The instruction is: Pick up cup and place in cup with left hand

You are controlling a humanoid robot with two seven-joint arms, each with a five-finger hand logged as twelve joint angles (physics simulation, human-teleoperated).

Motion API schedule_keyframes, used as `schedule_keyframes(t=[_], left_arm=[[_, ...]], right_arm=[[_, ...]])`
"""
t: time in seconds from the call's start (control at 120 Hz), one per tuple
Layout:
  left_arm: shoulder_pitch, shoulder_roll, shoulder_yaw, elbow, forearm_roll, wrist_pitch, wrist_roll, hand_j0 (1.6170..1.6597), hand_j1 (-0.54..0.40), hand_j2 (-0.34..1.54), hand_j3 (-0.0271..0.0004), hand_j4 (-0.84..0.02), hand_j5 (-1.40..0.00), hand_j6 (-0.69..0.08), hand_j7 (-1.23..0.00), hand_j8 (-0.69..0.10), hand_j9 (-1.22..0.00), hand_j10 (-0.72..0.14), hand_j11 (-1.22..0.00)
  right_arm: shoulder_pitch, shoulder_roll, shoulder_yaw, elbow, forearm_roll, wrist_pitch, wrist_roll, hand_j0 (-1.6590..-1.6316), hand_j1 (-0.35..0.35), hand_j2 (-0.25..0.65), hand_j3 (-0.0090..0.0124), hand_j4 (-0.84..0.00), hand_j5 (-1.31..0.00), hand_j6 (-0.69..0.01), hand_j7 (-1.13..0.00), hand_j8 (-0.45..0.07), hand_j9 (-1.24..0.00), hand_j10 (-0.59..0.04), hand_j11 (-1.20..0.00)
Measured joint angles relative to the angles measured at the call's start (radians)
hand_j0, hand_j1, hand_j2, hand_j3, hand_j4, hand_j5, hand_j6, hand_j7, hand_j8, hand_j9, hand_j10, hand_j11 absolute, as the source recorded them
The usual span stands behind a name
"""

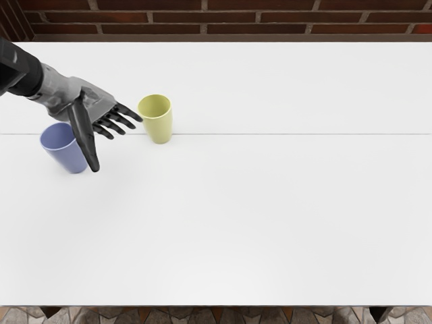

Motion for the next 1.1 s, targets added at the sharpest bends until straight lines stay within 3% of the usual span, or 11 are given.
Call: schedule_keyframes(t=[0.333,0.392,0.458,0.5,0.675,0.75,0.808,0.867,1.1], left_arm=[[-0.005,-0.016,-0.019,0.002,0.020,-0.005,0.000,1.6581,0.339,0.00,0.0000,-0.009,-0.01,-0.009,-0.01,-0.009,-0.01,-0.008,-0.01],[-0.009,-0.081,-0.025,0.015,0.035,-0.005,0.011,1.6581,0.339,0.00,0.0000,-0.009,-0.01,-0.009,-0.01,-0.009,-0.01,-0.009,-0.01],[-0.046,-0.071,-0.029,0.024,0.047,0.007,0.020,1.6581,0.340,0.00,0.0000,-0.008,-0.01,-0.008,-0.01,-0.008,-0.01,-0.008,-0.01],[-0.052,-0.085,-0.031,0.028,0.049,0.053,0.022,1.6581,0.341,0.00,0.0000,-0.008,-0.01,-0.008,-0.01,-0.008,-0.01,-0.007,-0.01],[-0.039,-0.224,-0.034,0.034,0.052,0.420,0.022,1.6581,0.341,0.00,0.0000,-0.007,-0.01,-0.008,-0.01,-0.007,-0.01,-0.007,-0.01],[-0.034,-0.255,-0.035,0.048,0.058,0.524,0.022,1.6581,0.341,0.00,0.0000,-0.007,-0.01,-0.008,-0.01,-0.007,-0.01,-0.007,-0.01],[-0.017,-0.280,-0.037,0.070,0.062,0.568,0.022,1.6581,0.341,0.00,0.0000,-0.007,-0.01,-0.008,-0.01,-0.007,-0.01,-0.007,-0.01],[0.043,-0.359,-0.038,0.112,0.065,0.594,0.022,1.6581,0.341,0.00,0.0000,-0.007,-0.01,-0.008,-0.01,-0.008,-0.01,-0.007,-0.01],[0.126,-0.409,-0.038,0.192,0.184,0.659,0.022,1.6581,0.339,0.00,0.0000,-0.009,-0.01,-0.009,-0.01,-0.009,-0.01,-0.009,-0.01]], right_arm=[[-0.004,0.000,-0.001,-0.006,0.001,-0.002,-0.005,-1.6581,-0.333,-0.003,0.0000,-0.013,-0.02,-0.013,-0.02,-0.013,-0.02,-0.013,-0.02],[-0.005,0.000,-0.001,-0.006,0.001,-0.002,-0.005,-1.6581,-0.333,-0.003,0.0000,-0.013,-0.02,-0.013,-0.02,-0.013,-0.02,-0.013,-0.02],[-0.005,0.000,-0.001,-0.006,0.001,-0.002,-0.006,-1.6581,-0.333,-0.003,0.0000,-0.013,-0.02,-0.013,-0.02,-0.013,-0.02,-0.013,-0.02],[-0.005,0.000,-0.001,-0.006,0.001,-0.002,-0.005,-1.6581,-0.333,-0.003,0.0000,-0.013,-0.02,-0.013,-0.02,-0.013,-0.02,-0.013,-0.02],[-0.005,0.000,-0.001,-0.006,0.001,-0.002,-0.006,-1.6581,-0.333,-0.003,0.0000,-0.013,-0.02,-0.013,-0.02,-0.013,-0.02,-0.013,-0.02],[-0.005,0.000,-0.001,-0.006,0.001,-0.002,-0.006,-1.6581,-0.333,-0.003,0.0000,-0.013,-0.02,-0.013,-0.02,-0.013,-0.02,-0.013,-0.02],[-0.005,0.000,-0.001,-0.006,0.001,-0.002,-0.005,-1.6581,-0.333,-0.003,0.0000,-0.013,-0.02,-0.013,-0.02,-0.013,-0.02,-0.013,-0.02],[-0.005,0.000,-0.001,-0.006,0.001,-0.002,-0.006,-1.6581,-0.333,-0.003,0.0000,-0.013,-0.02,-0.013,-0.02,-0.013,-0.02,-0.013,-0.02],[-0.005,0.000,-0.001,-0.006,0.001,-0.002,-0.006,-1.6581,-0.333,-0.003,0.0000,-0.013,-0.02,-0.013,-0.02,-0.013,-0.02,-0.013,-0.02]])
